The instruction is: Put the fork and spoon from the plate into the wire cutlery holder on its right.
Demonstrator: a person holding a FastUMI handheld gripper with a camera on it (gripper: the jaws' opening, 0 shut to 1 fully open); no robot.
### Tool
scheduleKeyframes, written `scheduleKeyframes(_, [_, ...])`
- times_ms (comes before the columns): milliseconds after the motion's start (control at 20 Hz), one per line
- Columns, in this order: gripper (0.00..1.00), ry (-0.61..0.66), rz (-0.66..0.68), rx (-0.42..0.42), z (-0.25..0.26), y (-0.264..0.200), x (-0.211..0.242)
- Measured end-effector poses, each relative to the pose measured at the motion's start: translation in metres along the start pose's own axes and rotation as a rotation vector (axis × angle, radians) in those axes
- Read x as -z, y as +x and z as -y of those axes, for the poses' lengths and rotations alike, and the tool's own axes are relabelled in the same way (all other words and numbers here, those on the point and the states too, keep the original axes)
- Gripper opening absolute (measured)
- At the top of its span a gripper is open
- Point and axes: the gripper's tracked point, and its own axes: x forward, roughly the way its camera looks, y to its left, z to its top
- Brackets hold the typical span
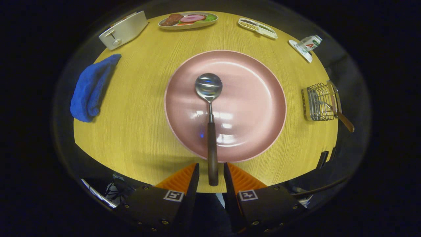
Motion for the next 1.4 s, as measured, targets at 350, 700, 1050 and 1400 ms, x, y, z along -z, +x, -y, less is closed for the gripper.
scheduleKeyframes(350, [0.09, 0.002, -0.021, -0.042, 0.001, -0.004, 0.000])
scheduleKeyframes(700, [0.02, -0.029, -0.003, -0.039, -0.005, -0.020, -0.005])
scheduleKeyframes(1050, [0.02, -0.014, 0.059, 0.010, 0.007, -0.064, -0.022])
scheduleKeyframes(1400, [0.02, 0.056, 0.099, 0.058, 0.048, -0.098, -0.036])
